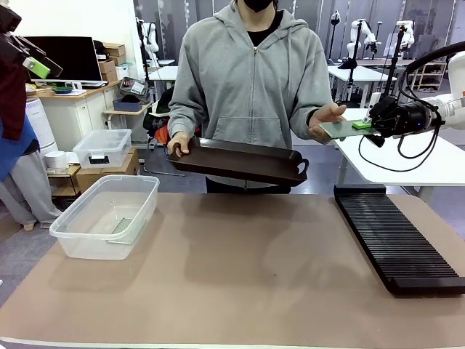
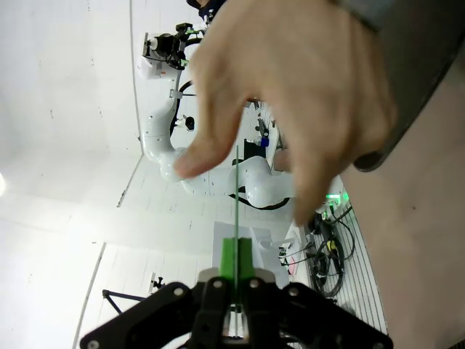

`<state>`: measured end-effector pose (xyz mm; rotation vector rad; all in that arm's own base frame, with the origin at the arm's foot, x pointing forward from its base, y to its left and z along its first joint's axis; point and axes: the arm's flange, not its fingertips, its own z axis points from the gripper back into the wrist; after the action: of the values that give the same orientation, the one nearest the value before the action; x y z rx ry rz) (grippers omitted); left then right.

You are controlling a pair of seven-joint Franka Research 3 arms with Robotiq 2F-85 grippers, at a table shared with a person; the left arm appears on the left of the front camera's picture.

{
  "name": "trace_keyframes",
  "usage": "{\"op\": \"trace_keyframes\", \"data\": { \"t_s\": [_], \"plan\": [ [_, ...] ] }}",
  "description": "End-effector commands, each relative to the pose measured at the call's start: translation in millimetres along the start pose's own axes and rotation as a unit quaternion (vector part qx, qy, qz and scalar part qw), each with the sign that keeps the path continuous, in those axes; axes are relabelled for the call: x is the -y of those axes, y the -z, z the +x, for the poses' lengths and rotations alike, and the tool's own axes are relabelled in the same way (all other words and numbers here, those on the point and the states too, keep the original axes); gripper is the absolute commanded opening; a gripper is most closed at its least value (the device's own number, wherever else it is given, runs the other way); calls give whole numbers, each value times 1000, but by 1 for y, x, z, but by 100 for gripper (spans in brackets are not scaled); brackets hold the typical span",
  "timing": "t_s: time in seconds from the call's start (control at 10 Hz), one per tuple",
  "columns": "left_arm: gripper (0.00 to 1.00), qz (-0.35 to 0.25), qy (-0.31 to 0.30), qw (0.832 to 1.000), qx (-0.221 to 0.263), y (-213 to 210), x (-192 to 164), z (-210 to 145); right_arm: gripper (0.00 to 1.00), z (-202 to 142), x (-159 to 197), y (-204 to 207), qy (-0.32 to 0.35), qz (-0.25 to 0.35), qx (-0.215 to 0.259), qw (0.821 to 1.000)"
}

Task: Sort PCBs into racks and boxes based on the side picked up.
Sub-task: If the short side of the Blank PCB is picked up, insert it into the PCB Rack ; if the long side is picked up, place it in the Organizing box.

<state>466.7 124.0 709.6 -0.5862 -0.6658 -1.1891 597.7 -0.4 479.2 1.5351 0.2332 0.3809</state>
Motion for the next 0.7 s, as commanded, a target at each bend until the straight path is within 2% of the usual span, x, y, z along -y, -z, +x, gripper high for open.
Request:
{"op": "trace_keyframes", "data": {
  "t_s": [0.0,0.6],
  "plan": [
    [100,-2,0,1000,2,1,2,-2,0,1,-2,1,-2,-2,-5,1000],
    [100,-2,0,1000,2,1,2,-2,0,1,-2,1,-2,-2,-5,1000]
  ]
}}
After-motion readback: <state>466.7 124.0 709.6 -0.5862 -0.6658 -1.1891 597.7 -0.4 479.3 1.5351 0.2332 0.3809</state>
